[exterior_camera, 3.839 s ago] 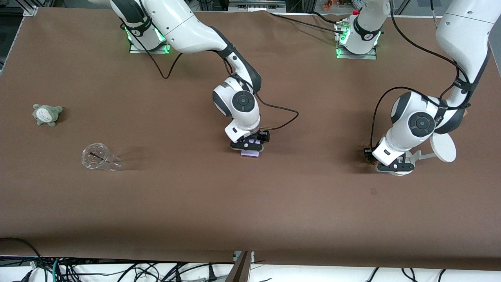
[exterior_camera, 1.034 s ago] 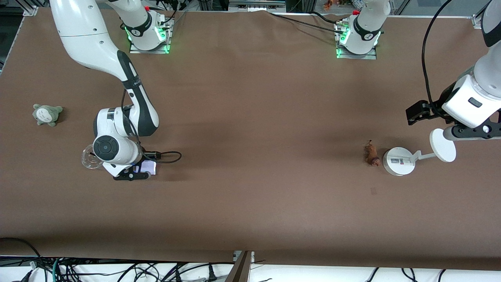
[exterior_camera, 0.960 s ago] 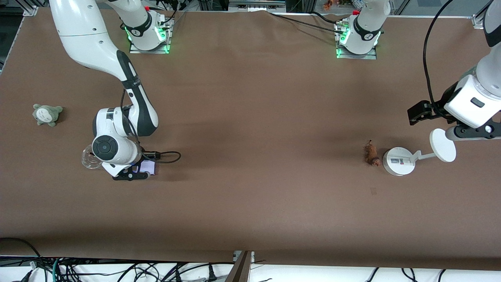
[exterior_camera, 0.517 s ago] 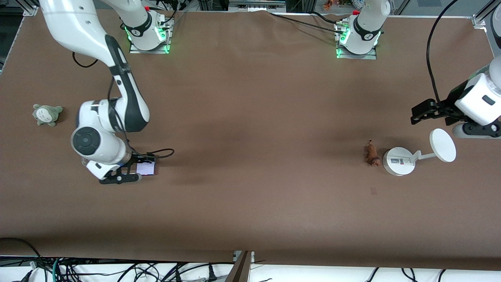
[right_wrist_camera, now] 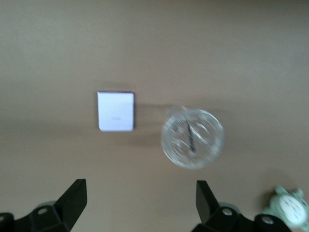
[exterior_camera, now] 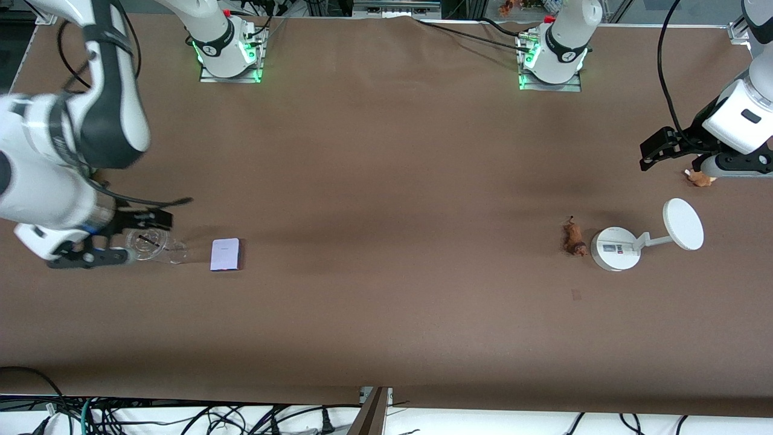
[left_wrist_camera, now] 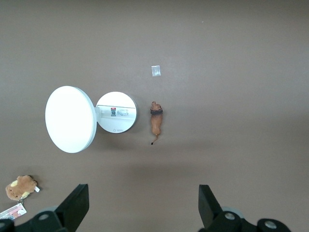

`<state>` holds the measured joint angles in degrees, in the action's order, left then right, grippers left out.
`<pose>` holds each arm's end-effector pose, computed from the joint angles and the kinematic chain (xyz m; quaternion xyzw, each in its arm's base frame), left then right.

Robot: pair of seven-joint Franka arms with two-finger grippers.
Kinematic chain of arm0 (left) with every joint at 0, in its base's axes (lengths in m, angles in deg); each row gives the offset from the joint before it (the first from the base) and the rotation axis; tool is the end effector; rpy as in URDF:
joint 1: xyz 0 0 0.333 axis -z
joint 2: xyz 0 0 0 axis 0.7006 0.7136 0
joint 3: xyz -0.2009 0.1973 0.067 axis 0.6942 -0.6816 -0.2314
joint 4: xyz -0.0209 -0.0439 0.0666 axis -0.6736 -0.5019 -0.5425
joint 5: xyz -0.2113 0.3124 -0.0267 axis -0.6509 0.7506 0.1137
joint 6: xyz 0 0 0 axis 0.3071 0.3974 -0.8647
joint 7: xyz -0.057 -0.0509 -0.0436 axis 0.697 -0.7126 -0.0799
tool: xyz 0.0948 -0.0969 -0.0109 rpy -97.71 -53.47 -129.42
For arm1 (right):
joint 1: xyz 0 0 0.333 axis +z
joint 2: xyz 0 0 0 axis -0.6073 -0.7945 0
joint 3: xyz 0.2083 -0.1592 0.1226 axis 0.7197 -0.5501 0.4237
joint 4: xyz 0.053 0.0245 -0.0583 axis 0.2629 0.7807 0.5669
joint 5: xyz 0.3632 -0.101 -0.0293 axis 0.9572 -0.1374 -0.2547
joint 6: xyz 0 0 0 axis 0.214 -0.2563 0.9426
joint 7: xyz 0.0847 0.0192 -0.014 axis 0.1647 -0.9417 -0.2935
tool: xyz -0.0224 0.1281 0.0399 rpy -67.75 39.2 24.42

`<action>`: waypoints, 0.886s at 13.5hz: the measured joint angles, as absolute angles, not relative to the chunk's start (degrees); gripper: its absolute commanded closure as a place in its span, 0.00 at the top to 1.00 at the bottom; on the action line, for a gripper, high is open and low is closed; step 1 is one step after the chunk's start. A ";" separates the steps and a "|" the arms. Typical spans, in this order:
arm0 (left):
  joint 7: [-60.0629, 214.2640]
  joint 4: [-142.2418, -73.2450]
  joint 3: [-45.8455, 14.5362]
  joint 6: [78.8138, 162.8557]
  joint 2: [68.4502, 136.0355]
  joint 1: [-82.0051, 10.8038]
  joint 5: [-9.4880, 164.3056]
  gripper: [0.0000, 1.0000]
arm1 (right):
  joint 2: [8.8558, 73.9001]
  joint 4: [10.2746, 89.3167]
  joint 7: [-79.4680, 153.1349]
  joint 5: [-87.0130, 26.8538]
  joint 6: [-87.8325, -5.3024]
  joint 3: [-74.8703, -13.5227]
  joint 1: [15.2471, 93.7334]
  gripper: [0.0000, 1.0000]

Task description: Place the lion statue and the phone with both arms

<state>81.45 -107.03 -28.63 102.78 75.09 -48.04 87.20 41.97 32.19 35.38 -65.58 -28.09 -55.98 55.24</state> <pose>0.5426 -0.0148 0.5259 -0.9999 -0.0026 -0.0138 0.0078 0.6349 0.0345 0.4207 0.9966 0.0425 -0.0554 0.0447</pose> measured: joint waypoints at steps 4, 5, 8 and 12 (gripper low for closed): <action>81.45 -107.05 -28.63 102.75 75.13 -47.94 87.20 1.00 | 47.97 31.53 35.57 -65.58 -23.98 -52.89 51.93 1.00; 81.45 -107.05 -28.63 102.75 75.13 -47.93 87.20 1.00 | 49.95 32.35 35.57 -65.59 -23.51 -50.13 49.26 1.00; 81.45 -107.05 -28.63 102.72 75.13 -47.93 87.20 1.00 | 56.74 37.58 35.70 -65.72 -22.80 -45.67 44.57 1.00; 81.45 -107.05 -28.59 102.42 75.13 -47.81 87.20 1.00 | 62.56 41.62 36.26 -65.83 -21.75 -44.72 42.97 1.00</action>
